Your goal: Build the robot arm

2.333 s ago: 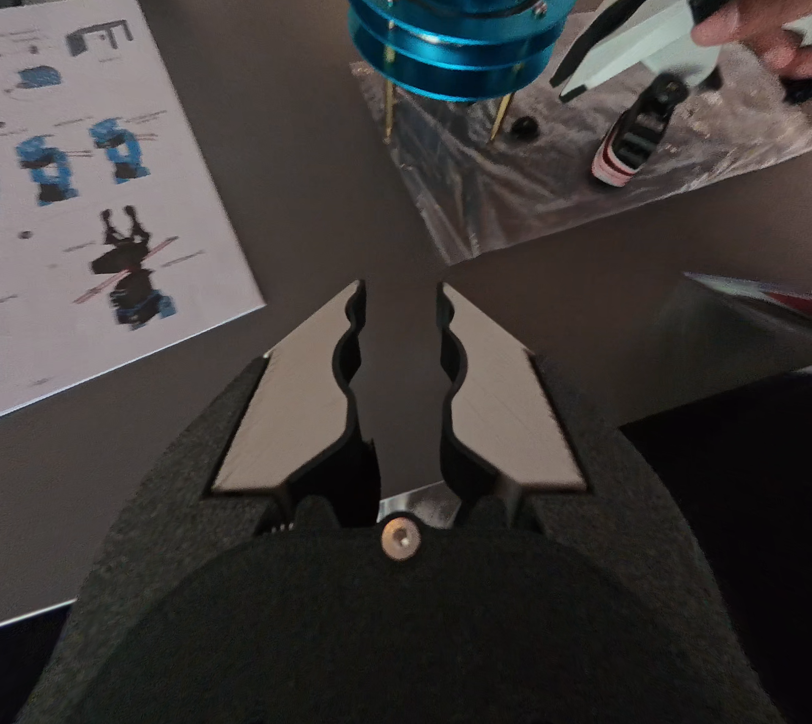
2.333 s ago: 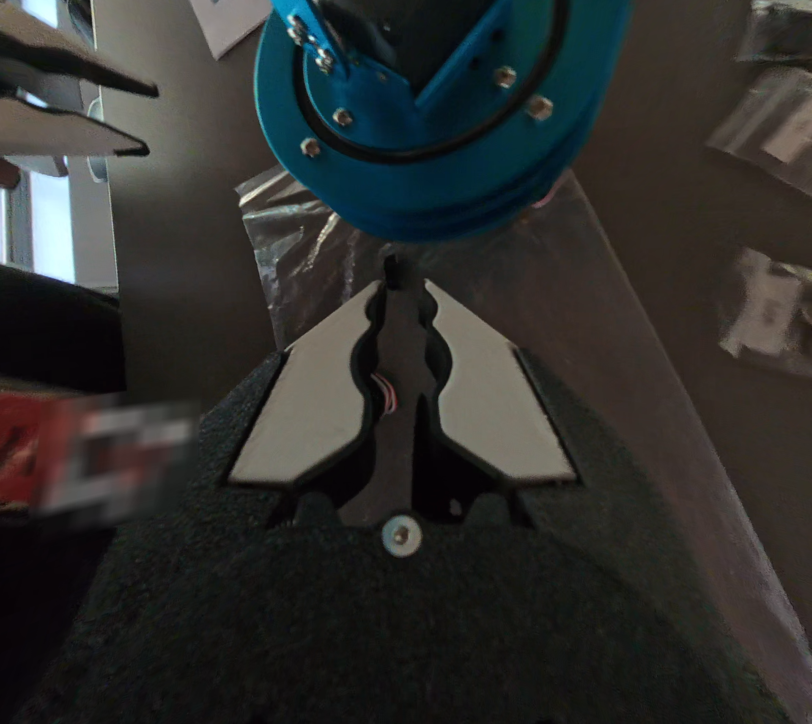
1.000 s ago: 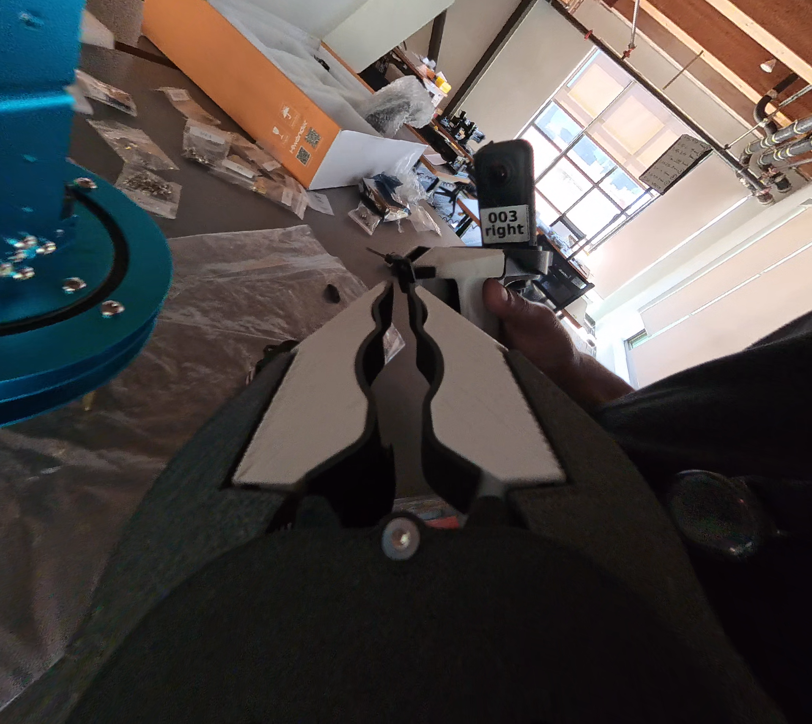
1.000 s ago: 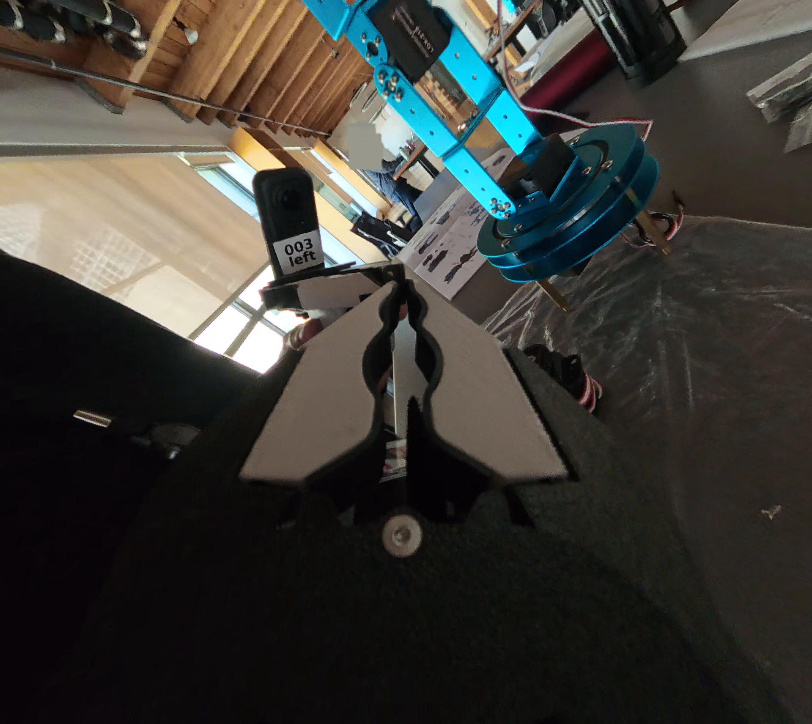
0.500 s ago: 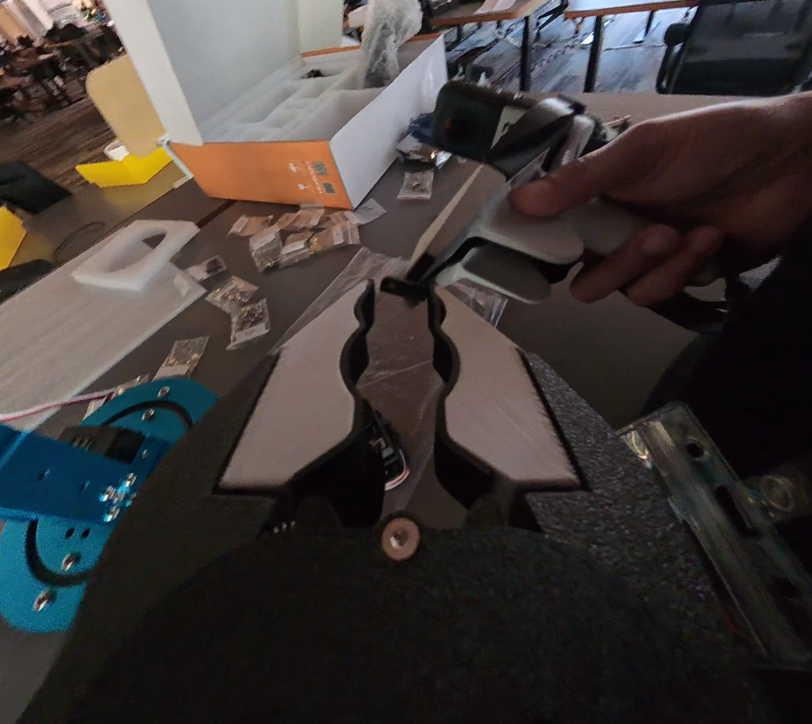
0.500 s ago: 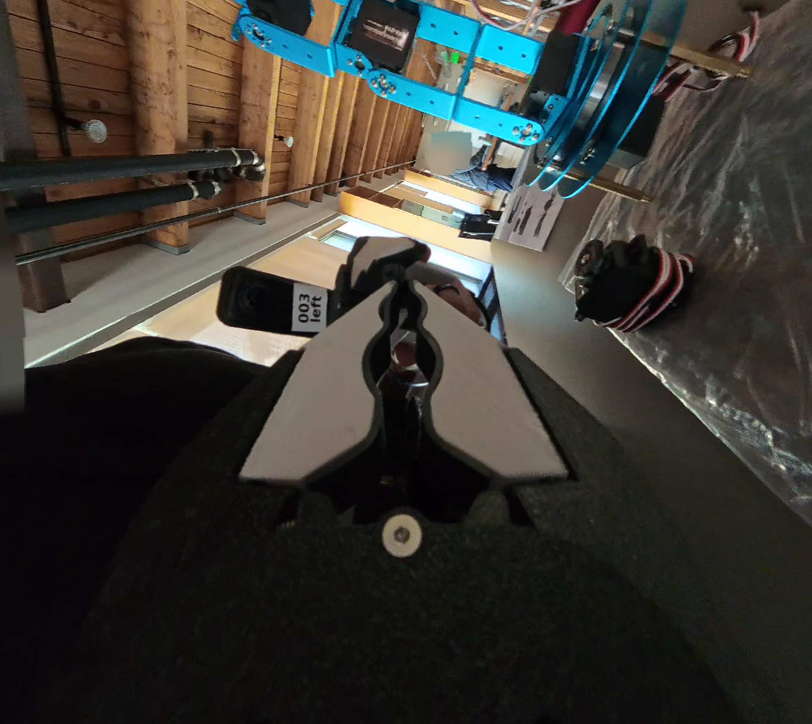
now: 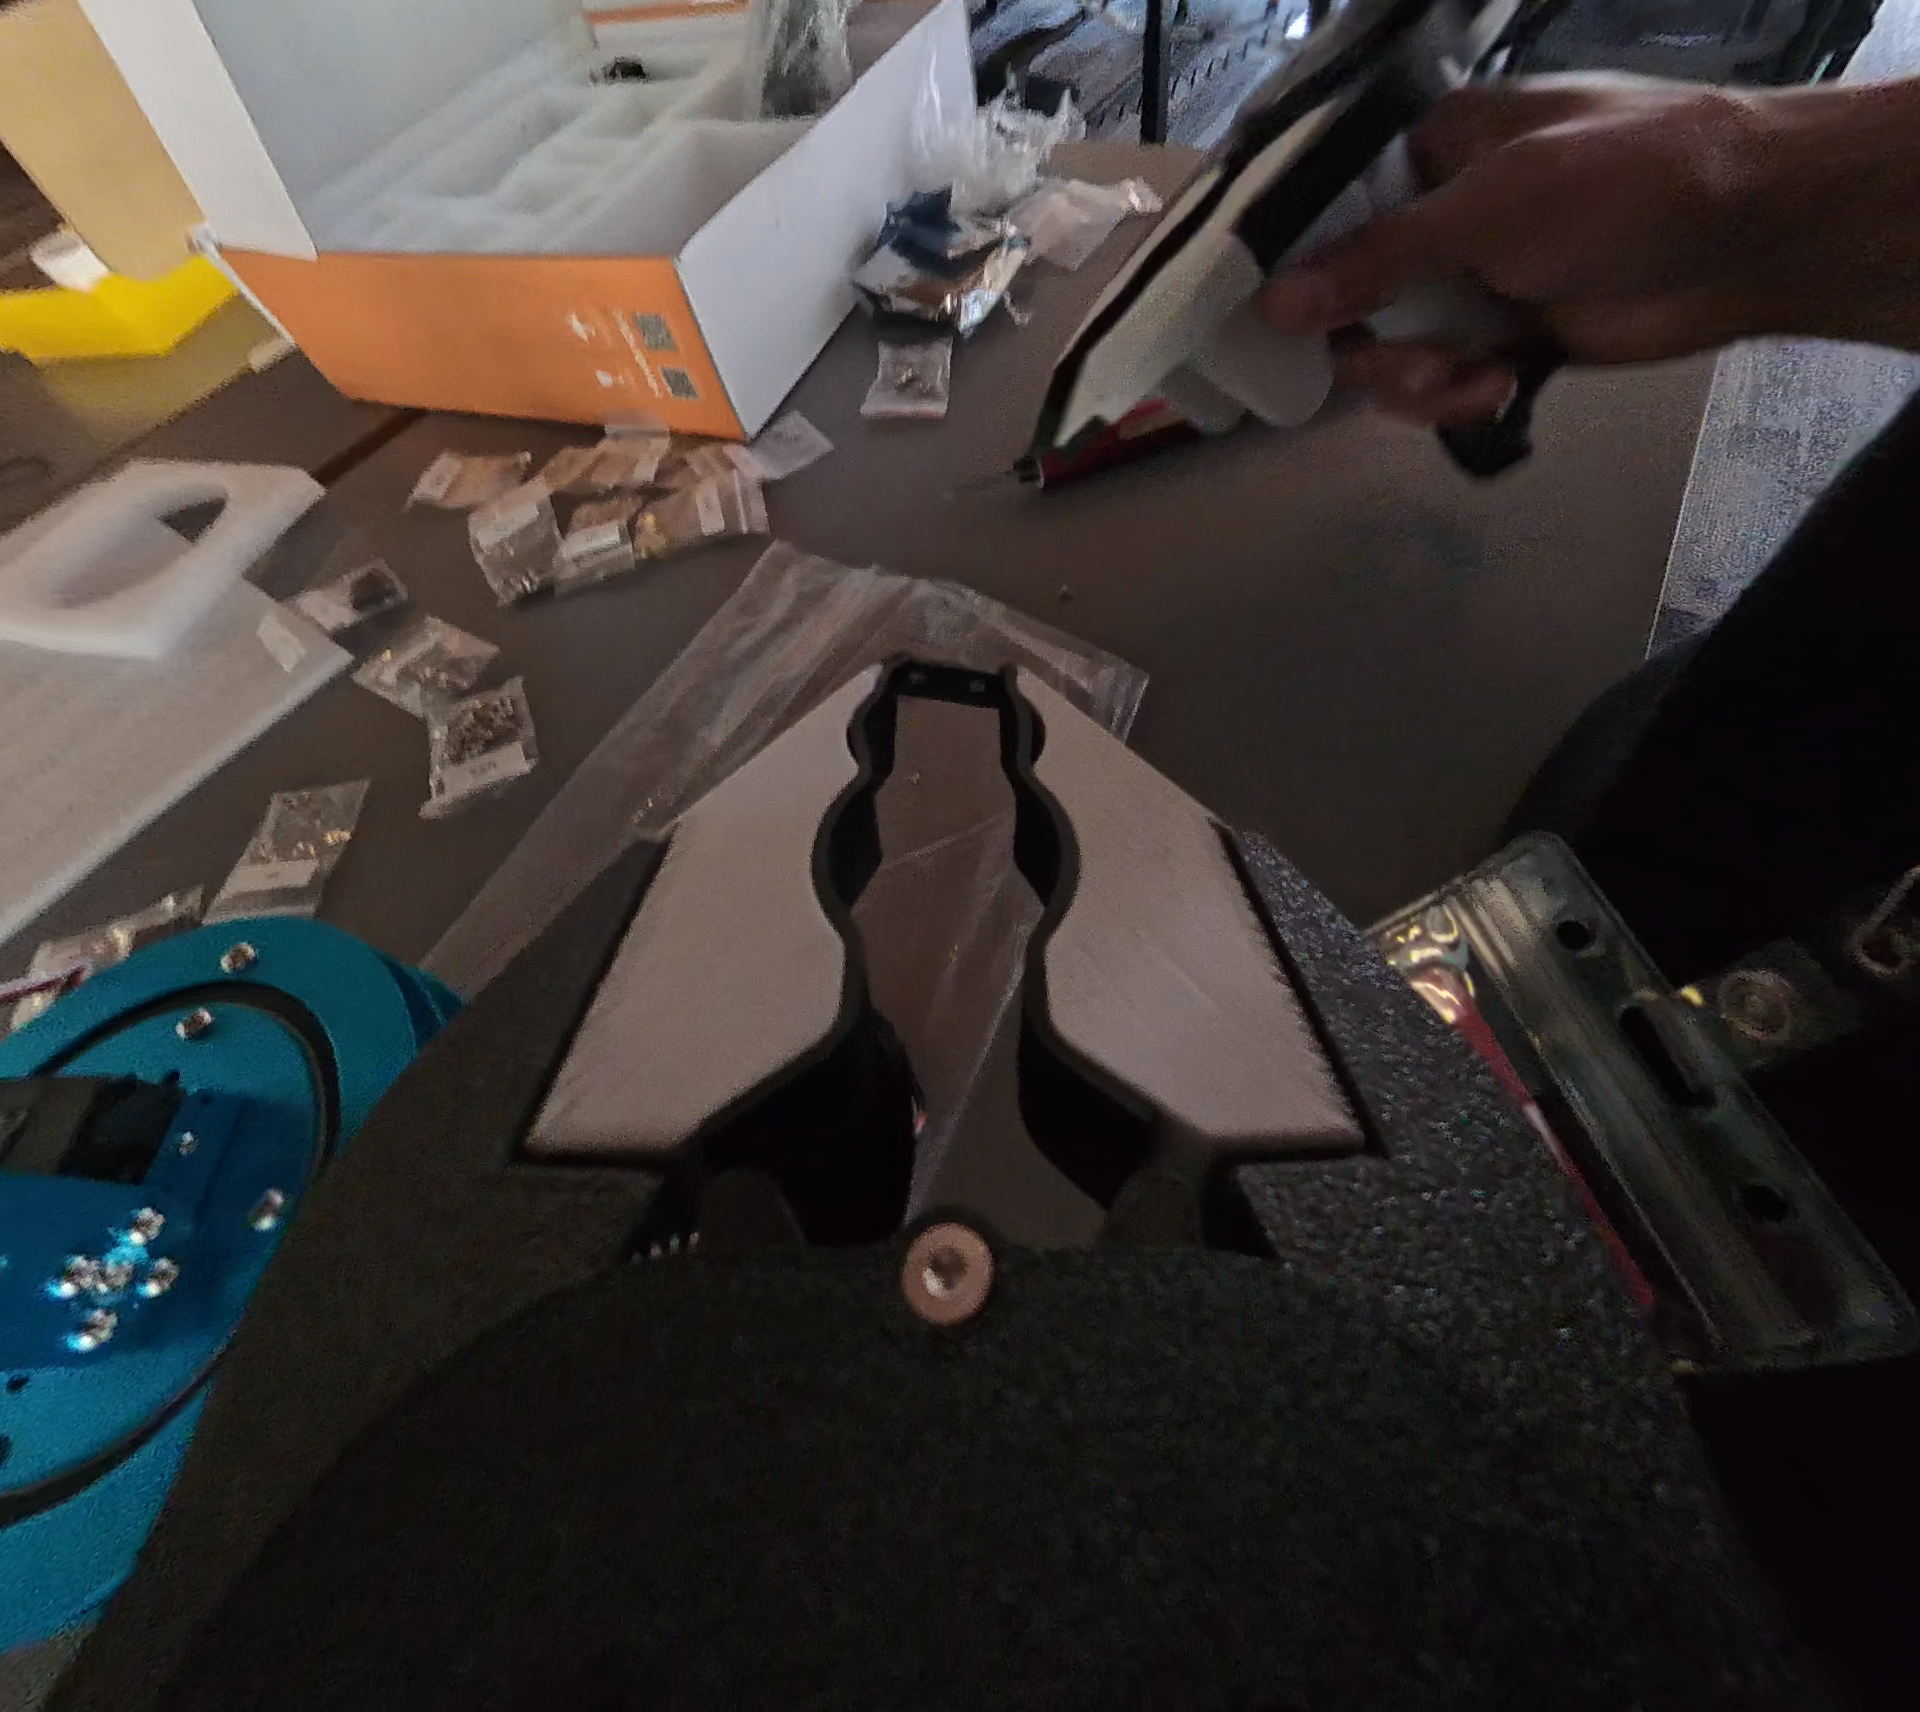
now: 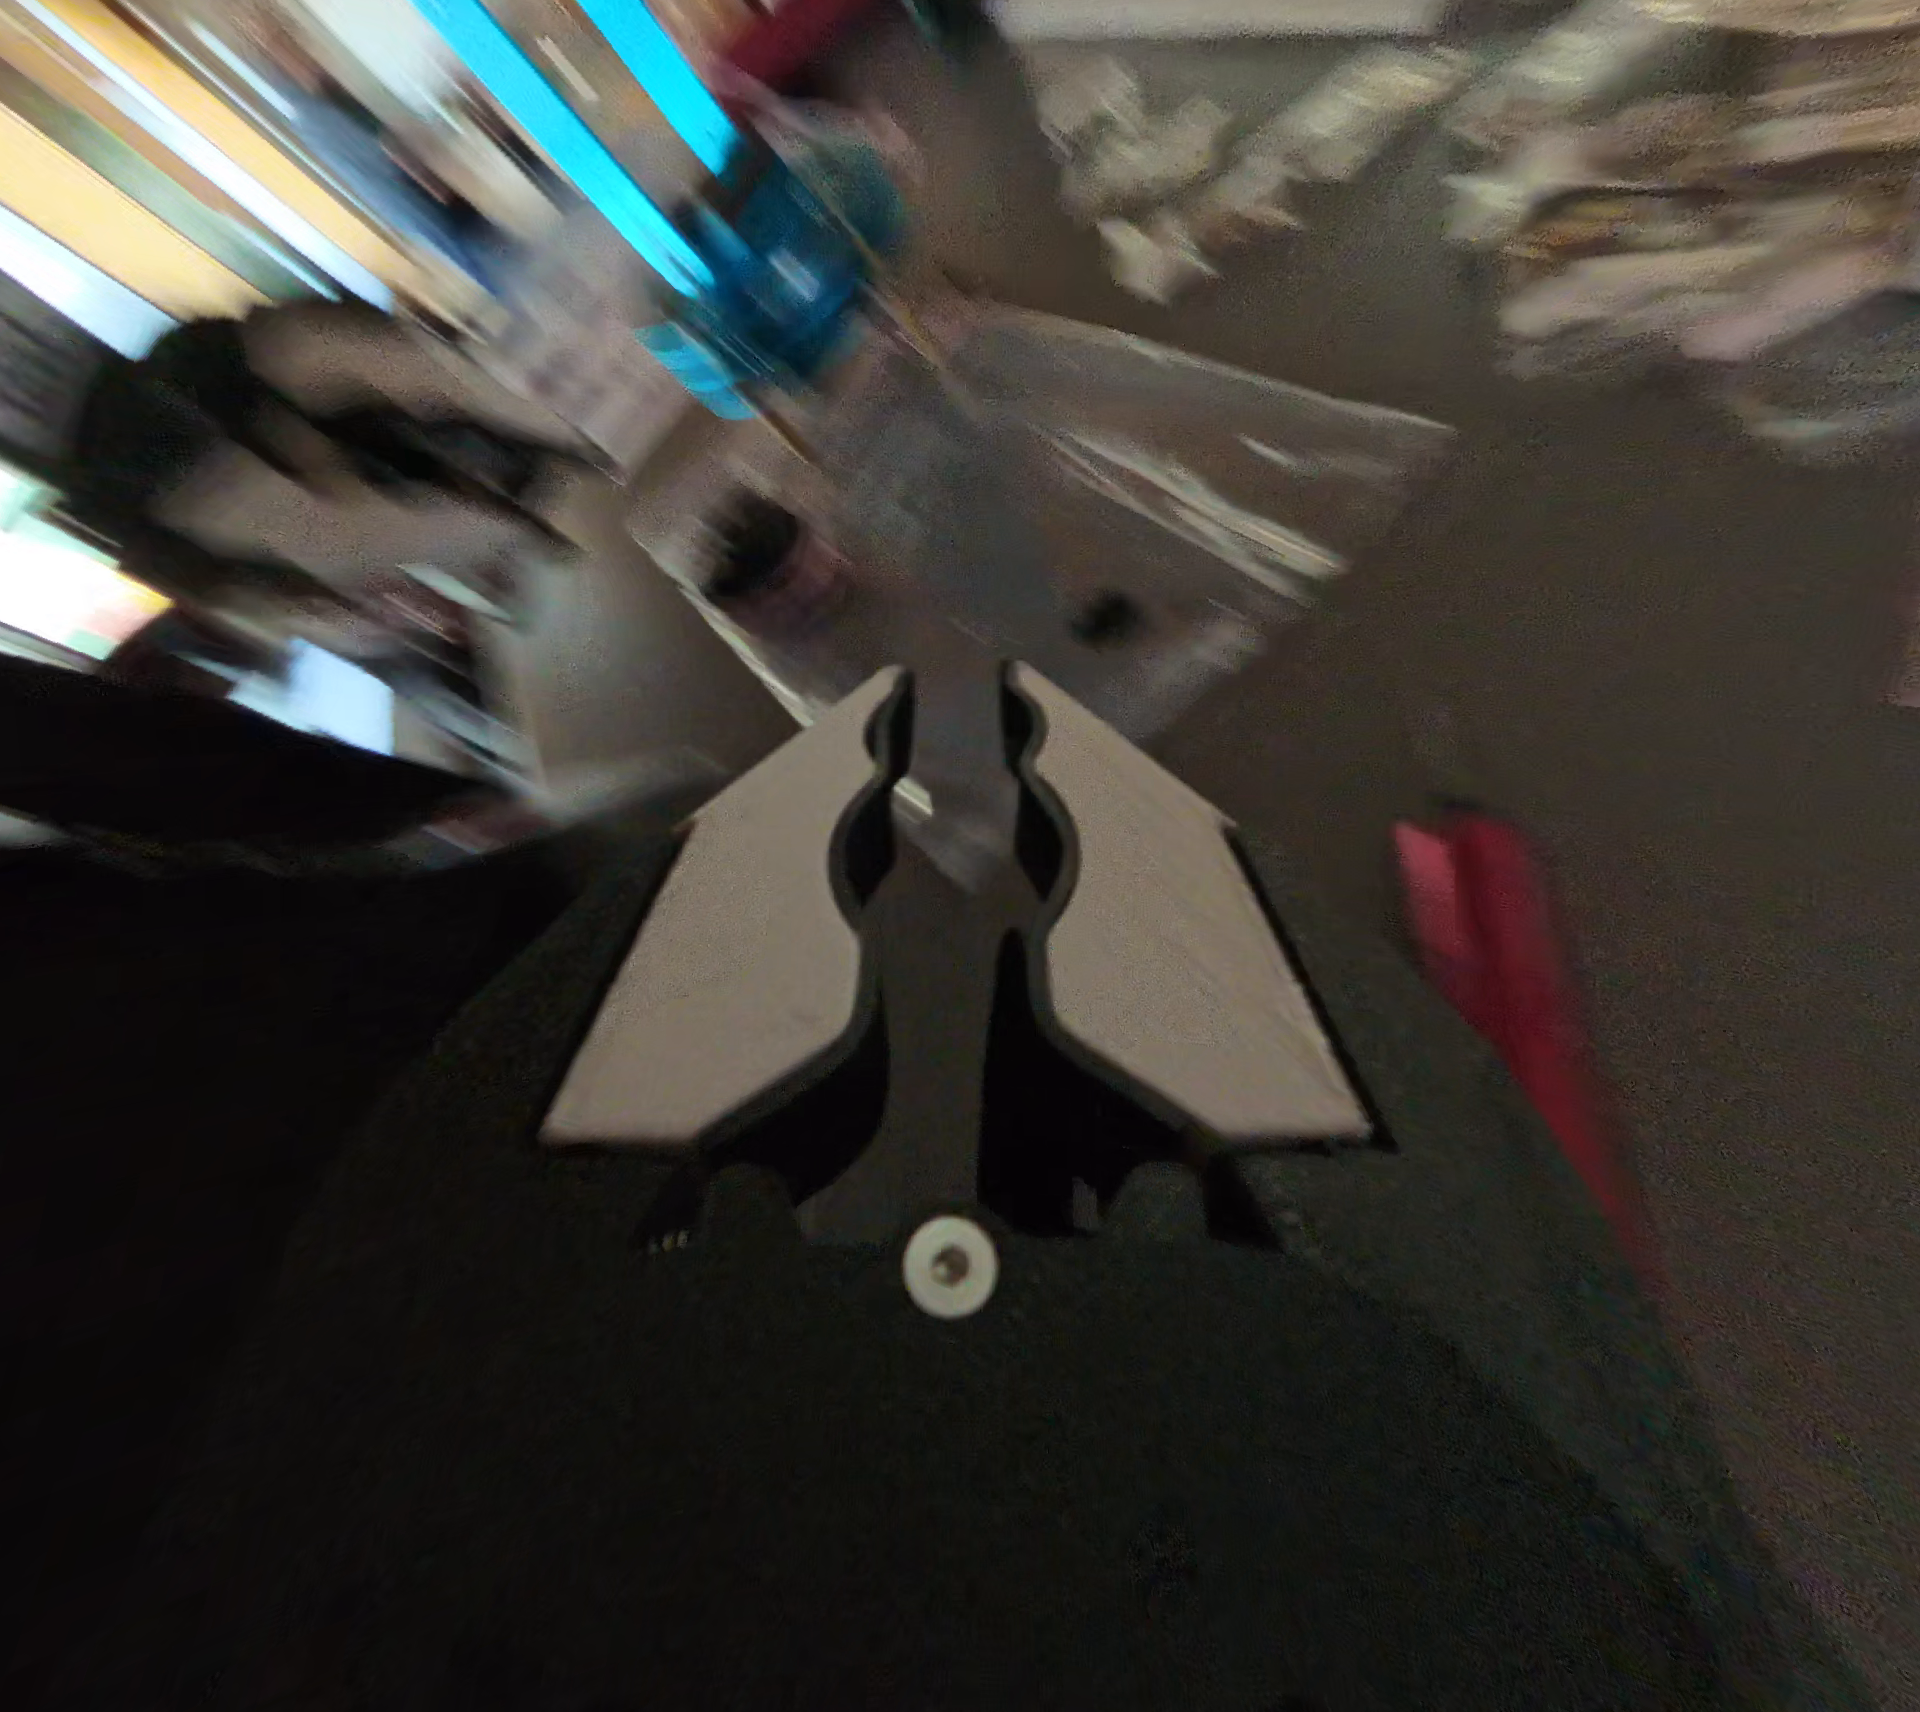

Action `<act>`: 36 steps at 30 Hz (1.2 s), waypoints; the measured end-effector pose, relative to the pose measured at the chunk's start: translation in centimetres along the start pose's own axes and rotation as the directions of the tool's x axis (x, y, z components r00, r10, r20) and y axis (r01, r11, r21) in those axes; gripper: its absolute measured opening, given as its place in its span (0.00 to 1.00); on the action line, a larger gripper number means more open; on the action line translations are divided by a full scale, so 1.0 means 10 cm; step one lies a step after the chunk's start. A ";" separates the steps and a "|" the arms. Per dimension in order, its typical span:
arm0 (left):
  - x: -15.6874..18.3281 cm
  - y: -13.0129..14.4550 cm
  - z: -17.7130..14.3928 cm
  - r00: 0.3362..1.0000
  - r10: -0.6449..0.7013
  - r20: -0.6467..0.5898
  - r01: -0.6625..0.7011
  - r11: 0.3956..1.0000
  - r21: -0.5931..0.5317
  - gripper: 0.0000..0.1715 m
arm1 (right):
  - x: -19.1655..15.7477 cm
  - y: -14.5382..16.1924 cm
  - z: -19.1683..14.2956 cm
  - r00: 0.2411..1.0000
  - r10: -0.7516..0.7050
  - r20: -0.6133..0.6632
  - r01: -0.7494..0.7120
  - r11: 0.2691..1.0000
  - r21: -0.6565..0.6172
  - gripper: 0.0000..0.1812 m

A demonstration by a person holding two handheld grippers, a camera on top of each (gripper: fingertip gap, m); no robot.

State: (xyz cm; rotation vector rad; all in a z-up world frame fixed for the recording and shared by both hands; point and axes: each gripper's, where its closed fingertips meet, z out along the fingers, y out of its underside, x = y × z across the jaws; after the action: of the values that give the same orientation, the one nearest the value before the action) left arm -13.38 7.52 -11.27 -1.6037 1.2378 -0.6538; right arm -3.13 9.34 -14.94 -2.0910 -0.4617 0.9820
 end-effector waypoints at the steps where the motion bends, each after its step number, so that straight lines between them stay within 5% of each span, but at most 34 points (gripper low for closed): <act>1: -0.01 0.04 0.01 1.000 -0.027 0.001 0.027 0.999 -0.019 0.11 | 0.23 0.17 -0.09 0.985 -0.121 -0.127 0.106 0.987 -0.120 0.13; 3: -0.02 0.09 0.01 0.996 -0.093 -0.007 0.092 0.995 -0.026 0.11 | 0.51 0.44 -0.25 0.931 -0.276 -0.237 0.199 0.932 -0.303 0.17; 5: 0.02 0.11 0.04 0.987 -0.160 -0.031 0.159 0.987 -0.026 0.11 | 0.43 0.46 -0.24 0.946 -0.258 -0.195 0.202 0.942 -0.268 0.17; 9: 0.25 -0.01 0.10 0.974 -0.173 -0.147 0.176 0.984 0.010 0.11 | -0.38 0.13 0.05 0.983 -0.050 0.178 0.053 0.998 -0.017 0.20; 11: 0.33 -0.10 0.11 0.979 -0.099 -0.176 0.106 0.994 0.033 0.11 | -0.84 0.03 0.14 0.864 0.155 0.479 -0.139 0.988 -0.068 0.20; 14: 0.40 -0.16 0.10 0.977 0.016 -0.214 -0.010 0.999 0.031 0.11 | -1.12 -0.11 0.17 0.690 0.264 0.674 -0.253 0.960 -0.118 0.10; 20: 0.44 -0.13 0.03 0.942 0.219 -0.254 -0.226 0.974 0.002 0.11 | -1.20 0.01 0.26 0.641 0.340 0.688 -0.213 0.940 -0.266 0.09; 23: 0.45 -0.11 0.01 0.929 0.270 -0.253 -0.283 0.959 -0.014 0.11 | -1.24 0.00 0.27 0.630 0.345 0.696 -0.222 0.939 -0.264 0.01; 30: 0.19 -0.25 -0.06 0.992 -0.045 -0.121 0.052 0.997 0.055 0.09 | -1.19 -0.26 0.34 0.544 0.474 0.692 -0.504 0.844 -0.183 0.01; 36: 0.18 -0.26 -0.19 0.991 -0.111 -0.067 0.120 0.982 0.143 0.04 | -1.24 -0.23 0.43 0.520 0.516 0.681 -0.573 0.802 -0.170 0.00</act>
State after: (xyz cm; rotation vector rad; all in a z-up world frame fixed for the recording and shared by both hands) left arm -13.28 5.14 -8.41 -1.5513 1.1178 -0.8521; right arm -14.39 5.55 -8.80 -1.7305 -0.0895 2.1845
